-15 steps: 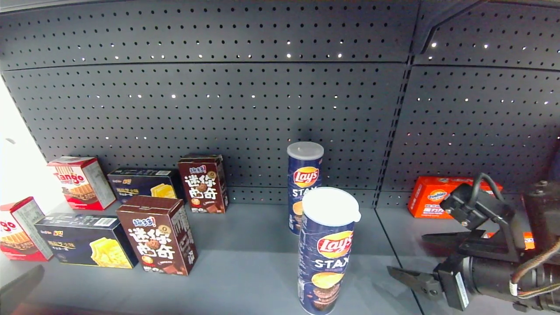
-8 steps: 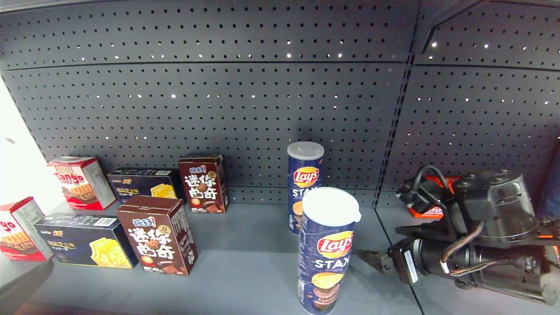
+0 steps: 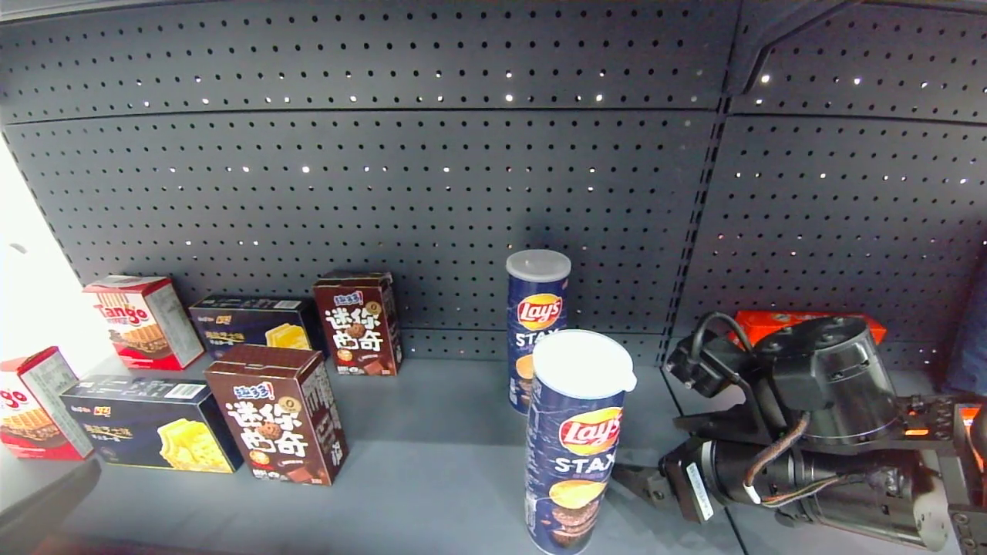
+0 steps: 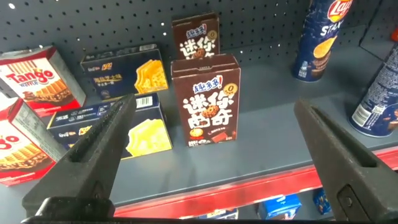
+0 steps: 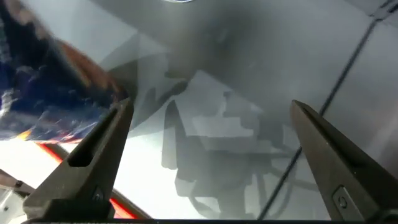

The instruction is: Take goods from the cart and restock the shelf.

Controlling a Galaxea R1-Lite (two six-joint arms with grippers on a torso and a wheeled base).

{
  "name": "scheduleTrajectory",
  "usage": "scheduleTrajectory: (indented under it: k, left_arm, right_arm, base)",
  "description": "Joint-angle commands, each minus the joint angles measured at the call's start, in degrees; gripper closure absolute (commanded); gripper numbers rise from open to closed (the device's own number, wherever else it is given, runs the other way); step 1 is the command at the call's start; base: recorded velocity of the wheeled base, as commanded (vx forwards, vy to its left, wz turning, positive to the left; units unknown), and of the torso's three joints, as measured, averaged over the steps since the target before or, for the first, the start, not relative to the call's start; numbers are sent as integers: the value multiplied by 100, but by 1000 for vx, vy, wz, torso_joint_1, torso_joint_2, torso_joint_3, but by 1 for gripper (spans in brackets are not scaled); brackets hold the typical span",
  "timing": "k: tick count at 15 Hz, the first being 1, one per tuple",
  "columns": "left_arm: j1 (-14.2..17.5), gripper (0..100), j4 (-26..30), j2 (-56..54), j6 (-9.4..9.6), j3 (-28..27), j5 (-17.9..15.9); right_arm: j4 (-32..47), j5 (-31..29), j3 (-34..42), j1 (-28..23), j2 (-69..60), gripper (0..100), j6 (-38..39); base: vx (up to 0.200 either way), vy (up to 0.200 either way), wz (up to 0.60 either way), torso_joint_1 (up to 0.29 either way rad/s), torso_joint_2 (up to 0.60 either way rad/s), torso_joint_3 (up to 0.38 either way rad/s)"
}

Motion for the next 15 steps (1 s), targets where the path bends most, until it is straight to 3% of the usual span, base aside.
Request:
scheduleTrajectory:
  k: [1, 15]
  left_arm:
    - [5, 0, 0, 19, -3, 11, 1]
    - [5, 0, 9, 1, -29, 99, 1]
  right_arm:
    - [-2, 7, 1, 101, -10, 0, -1]
    - [-10, -2, 1, 461, 78, 0, 8]
  base:
    - [0, 0, 0, 0, 0, 0]
    - [0, 0, 0, 0, 0, 0]
